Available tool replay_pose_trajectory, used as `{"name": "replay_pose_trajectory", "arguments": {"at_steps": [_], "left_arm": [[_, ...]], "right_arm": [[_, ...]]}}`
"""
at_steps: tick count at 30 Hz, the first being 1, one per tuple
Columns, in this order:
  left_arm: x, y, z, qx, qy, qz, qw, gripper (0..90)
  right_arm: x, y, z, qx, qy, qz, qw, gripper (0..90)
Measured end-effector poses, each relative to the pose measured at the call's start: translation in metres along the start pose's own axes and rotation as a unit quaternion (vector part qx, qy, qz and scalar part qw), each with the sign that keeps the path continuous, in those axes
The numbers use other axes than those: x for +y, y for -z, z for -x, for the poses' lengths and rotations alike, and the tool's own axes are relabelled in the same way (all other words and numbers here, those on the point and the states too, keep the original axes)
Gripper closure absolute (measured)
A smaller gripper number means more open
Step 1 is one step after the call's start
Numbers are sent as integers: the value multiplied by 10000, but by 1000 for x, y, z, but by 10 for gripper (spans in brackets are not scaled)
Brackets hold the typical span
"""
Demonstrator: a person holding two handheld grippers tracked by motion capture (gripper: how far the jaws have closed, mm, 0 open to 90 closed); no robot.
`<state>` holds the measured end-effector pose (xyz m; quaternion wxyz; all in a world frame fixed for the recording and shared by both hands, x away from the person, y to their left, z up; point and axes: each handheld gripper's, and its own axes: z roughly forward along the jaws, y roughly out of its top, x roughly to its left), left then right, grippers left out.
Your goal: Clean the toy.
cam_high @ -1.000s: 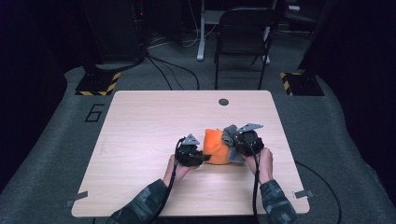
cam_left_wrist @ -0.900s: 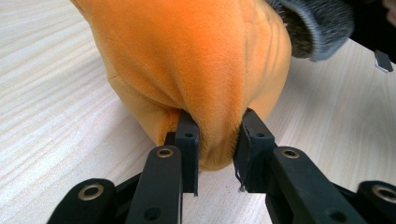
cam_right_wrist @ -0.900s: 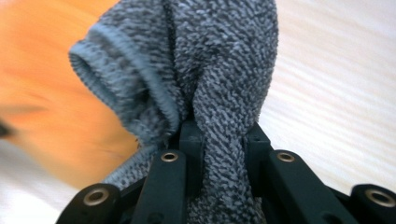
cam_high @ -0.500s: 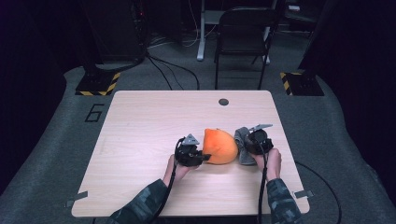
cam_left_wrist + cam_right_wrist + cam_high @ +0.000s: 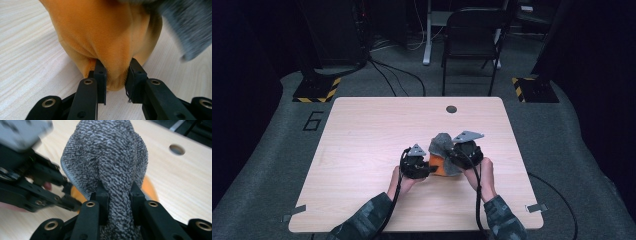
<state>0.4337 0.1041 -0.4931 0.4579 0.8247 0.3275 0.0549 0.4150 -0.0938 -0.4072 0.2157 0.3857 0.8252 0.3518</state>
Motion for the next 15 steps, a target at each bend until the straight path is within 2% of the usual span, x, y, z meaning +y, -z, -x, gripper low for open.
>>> {"name": "replay_pose_trajectory", "arguments": {"at_steps": [1, 4, 6, 7, 8, 9, 15], "left_arm": [[-1, -1, -2, -25, 56, -28, 10000, 732], [-1, -1, -2, -31, 66, -6, 10000, 732], [-1, -1, -2, -38, 84, 11, 10000, 732], [-1, -1, -2, -36, 81, 19, 10000, 732], [-1, -1, -2, -36, 81, 19, 10000, 732], [-1, -1, -2, -58, 65, 11, 10000, 732], [-1, -2, -3, -73, 72, 15, 9999, 732]], "right_arm": [[-5, -10, 2, -77, 53, -76, 9999, 759], [-7, -10, 7, -114, 28, -109, 9999, 758], [-11, -8, 17, -356, 79, -211, 9991, 757], [-13, -9, 21, -350, -88, -233, 9991, 757], [-13, -9, 21, -350, -88, -233, 9991, 757], [-18, -10, 31, -375, -221, -267, 9987, 757], [-35, -18, 59, -481, -631, -462, 9958, 757]]}}
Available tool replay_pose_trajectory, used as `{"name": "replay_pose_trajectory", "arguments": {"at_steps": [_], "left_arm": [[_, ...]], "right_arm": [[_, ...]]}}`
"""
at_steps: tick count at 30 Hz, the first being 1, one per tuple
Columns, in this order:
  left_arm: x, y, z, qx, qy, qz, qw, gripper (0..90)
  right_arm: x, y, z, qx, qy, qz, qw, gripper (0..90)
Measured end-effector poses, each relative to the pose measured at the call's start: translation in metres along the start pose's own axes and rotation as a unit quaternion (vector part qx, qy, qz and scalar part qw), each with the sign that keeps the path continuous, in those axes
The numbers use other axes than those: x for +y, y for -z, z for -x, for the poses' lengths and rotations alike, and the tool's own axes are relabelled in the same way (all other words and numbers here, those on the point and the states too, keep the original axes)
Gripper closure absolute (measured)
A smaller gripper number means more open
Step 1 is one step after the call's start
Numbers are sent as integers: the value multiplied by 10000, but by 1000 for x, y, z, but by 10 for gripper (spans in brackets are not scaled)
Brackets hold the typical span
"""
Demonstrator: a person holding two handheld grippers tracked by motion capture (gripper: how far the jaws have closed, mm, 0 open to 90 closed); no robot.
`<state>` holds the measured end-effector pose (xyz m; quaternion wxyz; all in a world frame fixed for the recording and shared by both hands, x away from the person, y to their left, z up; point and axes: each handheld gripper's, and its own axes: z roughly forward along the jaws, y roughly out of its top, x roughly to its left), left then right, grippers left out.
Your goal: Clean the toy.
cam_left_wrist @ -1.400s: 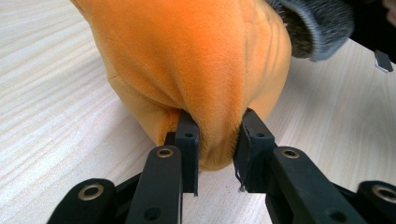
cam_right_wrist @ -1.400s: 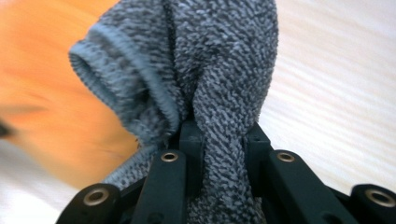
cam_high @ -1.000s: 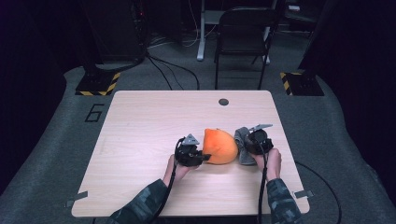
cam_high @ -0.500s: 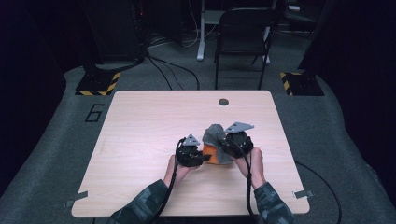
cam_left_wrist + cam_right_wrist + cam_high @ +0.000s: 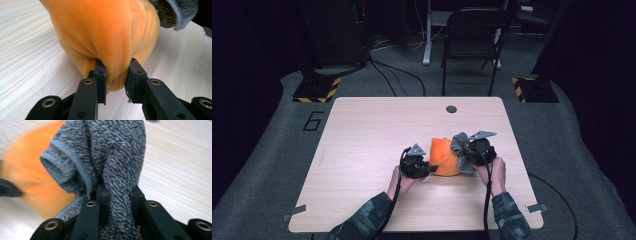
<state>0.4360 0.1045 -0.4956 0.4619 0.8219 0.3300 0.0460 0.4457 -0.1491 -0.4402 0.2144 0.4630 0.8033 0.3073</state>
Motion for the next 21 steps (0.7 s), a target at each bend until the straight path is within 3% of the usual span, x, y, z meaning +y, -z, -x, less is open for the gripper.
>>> {"name": "replay_pose_trajectory", "arguments": {"at_steps": [4, 6, 8, 13, 15, 17, 18, 19, 20, 21], "left_arm": [[0, 0, 0, 2, -4, -15, 10000, 733], [0, 0, -1, -14, -1, -24, 10000, 733], [0, 0, -1, -12, 14, -18, 10000, 733], [-1, 0, -2, -6, 47, -14, 10000, 732], [-1, 0, -1, 10, 38, -13, 10000, 732], [-1, -1, -1, 3, 15, -21, 10000, 732], [-1, -1, -1, 1, 8, -25, 10000, 732], [-1, -1, -1, 1, 8, -25, 10000, 732], [-1, 0, -1, -1, -45, -50, 10000, 732], [-1, 0, 0, 5, -39, -35, 10000, 732]], "right_arm": [[-14, -17, 17, -123, -261, -334, 9990, 758], [-21, -25, 24, -183, -279, -536, 9980, 756], [-23, -26, 28, -163, -376, -617, 9973, 756], [-5, 5, 21, -289, -277, -89, 9992, 755], [4, 21, 11, -171, -185, 224, 9994, 754], [13, 33, -4, 67, -33, 524, 9986, 754], [17, 37, -12, 214, 163, 627, 9977, 754], [17, 37, -12, 214, 163, 627, 9977, 754], [21, 39, -32, 562, 263, 915, 9939, 755], [22, 37, -42, 645, 404, 921, 9928, 755]]}}
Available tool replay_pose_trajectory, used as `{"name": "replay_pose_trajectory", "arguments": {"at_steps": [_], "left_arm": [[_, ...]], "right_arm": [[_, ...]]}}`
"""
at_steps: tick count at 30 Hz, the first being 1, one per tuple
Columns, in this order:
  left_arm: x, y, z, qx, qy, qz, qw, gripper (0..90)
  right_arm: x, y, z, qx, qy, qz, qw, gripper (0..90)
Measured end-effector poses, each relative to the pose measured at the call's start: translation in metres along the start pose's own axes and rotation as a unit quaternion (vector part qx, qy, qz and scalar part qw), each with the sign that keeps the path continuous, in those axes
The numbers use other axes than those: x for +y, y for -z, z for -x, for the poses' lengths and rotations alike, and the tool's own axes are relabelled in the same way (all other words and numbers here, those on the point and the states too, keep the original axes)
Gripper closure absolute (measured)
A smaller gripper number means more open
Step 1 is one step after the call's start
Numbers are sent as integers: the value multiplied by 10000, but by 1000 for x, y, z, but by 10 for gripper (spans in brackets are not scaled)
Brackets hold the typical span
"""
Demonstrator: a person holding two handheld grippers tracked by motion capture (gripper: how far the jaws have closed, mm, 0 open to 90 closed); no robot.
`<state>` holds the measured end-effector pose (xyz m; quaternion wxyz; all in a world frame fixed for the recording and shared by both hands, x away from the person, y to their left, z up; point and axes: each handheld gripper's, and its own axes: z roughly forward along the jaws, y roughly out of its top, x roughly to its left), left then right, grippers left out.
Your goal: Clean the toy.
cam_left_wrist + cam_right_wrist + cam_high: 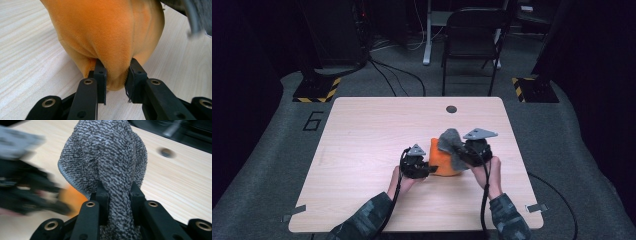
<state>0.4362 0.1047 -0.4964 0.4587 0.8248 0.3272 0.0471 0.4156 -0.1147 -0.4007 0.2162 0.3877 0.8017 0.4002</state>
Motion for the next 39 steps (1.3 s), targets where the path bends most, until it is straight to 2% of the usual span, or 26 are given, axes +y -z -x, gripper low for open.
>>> {"name": "replay_pose_trajectory", "arguments": {"at_steps": [1, 2, 3, 4, 5, 8, 9, 11, 12, 13, 18, 22, 24, 28, 29, 31, 34, 36, 39], "left_arm": [[0, 0, 0, 0, 0, 0, 10000, 732], [0, 0, 0, 9, -17, -13, 10000, 732], [-1, 0, 0, 8, 62, 4, 10000, 732], [-1, 0, 0, 8, 62, 4, 10000, 732], [-1, 0, -1, 8, 91, 23, 10000, 732], [-1, 0, -1, -1, 54, 21, 10000, 732], [-1, 0, 0, -7, 59, 26, 10000, 732], [-1, -1, 0, -20, 58, 31, 10000, 732], [-1, -1, 0, -20, 58, 31, 10000, 732], [0, -1, 0, -21, 52, 38, 10000, 732], [0, -1, 0, -38, 35, 38, 10000, 732], [0, -1, 0, -45, 35, 24, 10000, 732], [0, -1, 0, -39, 24, 22, 10000, 732], [-1, -1, 0, -37, 61, 19, 10000, 732], [-1, -1, 0, -32, 49, 12, 10000, 732], [-2, -2, -1, -47, 71, 19, 10000, 732], [-1, -1, -2, -43, 64, 6, 10000, 732], [-2, -1, -2, -57, 97, 21, 9999, 732], [-2, -1, -2, -56, 107, 30, 9999, 732]], "right_arm": [[0, -5, -9, -40, 155, -67, 9998, 755], [0, -5, -9, -40, 155, -67, 9998, 755], [-3, -17, -17, -76, 380, -247, 9989, 756], [-3, -17, -17, -76, 380, -247, 9989, 756], [-8, -25, -18, -278, 447, -325, 9981, 758], [-10, -25, -12, -302, 416, -381, 9979, 759], [-11, -24, -6, -396, 289, -440, 9978, 759], [-15, -23, 3, -446, 190, -458, 9978, 759], [-15, -23, 3, -446, 190, -458, 9978, 759], [-19, -23, 14, -455, 32, -520, 9976, 758], [-31, -25, 37, -441, -421, -668, 9959, 758], [-37, -27, 46, -492, -545, -740, 9946, 759], [-44, -30, 53, -568, -675, -900, 9920, 759], [-57, -38, 62, -700, -803, -1192, 9871, 760], [-57, -38, 62, -700, -803, -1192, 9871, 760], [-70, -50, 68, -751, -830, -1513, 9821, 759], [-75, -55, 68, -808, -785, -1536, 9817, 760], [-72, -55, 66, -851, -647, -1555, 9820, 759], [-70, -49, 71, -833, -751, -1476, 9827, 757]]}}
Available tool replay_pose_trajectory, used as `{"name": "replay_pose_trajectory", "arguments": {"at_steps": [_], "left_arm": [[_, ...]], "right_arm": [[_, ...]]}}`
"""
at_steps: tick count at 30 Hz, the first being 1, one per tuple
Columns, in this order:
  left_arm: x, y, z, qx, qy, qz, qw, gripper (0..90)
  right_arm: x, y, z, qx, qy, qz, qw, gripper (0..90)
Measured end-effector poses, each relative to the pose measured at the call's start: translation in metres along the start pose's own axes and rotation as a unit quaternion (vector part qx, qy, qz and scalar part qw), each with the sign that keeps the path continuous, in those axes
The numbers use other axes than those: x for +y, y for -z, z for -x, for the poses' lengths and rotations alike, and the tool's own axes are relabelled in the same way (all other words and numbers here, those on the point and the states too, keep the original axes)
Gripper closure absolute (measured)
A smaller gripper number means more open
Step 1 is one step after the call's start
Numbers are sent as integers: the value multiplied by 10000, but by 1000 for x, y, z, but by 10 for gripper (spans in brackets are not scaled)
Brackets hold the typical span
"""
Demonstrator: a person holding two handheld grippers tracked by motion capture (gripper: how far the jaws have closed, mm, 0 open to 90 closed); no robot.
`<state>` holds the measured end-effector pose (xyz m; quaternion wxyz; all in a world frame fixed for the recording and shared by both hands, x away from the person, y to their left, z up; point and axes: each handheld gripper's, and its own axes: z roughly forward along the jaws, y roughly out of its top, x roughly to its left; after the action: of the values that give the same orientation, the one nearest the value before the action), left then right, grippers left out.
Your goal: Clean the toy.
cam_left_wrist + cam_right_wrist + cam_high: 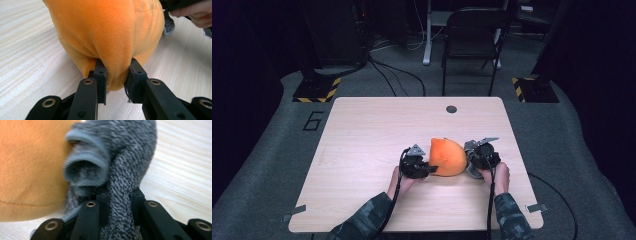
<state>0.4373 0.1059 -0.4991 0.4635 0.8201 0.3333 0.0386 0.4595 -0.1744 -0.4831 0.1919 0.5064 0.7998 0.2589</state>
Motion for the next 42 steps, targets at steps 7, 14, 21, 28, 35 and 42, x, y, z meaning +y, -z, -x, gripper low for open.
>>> {"name": "replay_pose_trajectory", "arguments": {"at_steps": [7, 14, 21, 28, 35, 42], "left_arm": [[0, -1, -1, 14, 9, 15, 10000, 728], [-1, -1, -2, 17, 37, 23, 10000, 724], [-1, -2, -2, 53, -45, 82, 9999, 689], [-1, 1, 1, 270, -772, 133, 9966, 397], [-9, -4, 9, 924, -2187, 170, 9712, 131], [-13, -9, 0, 923, -2286, 99, 9691, 125]], "right_arm": [[21, 54, -7, 119, 13, 785, 9968, 756], [33, 61, -58, 297, 807, 754, 9934, 757], [27, 41, -59, 197, 815, 664, 9943, 763], [26, 37, -54, 197, 793, 664, 9944, 767], [27, 35, -52, 281, 703, 655, 9950, 768], [29, 32, -47, 357, 685, 678, 9947, 768]]}}
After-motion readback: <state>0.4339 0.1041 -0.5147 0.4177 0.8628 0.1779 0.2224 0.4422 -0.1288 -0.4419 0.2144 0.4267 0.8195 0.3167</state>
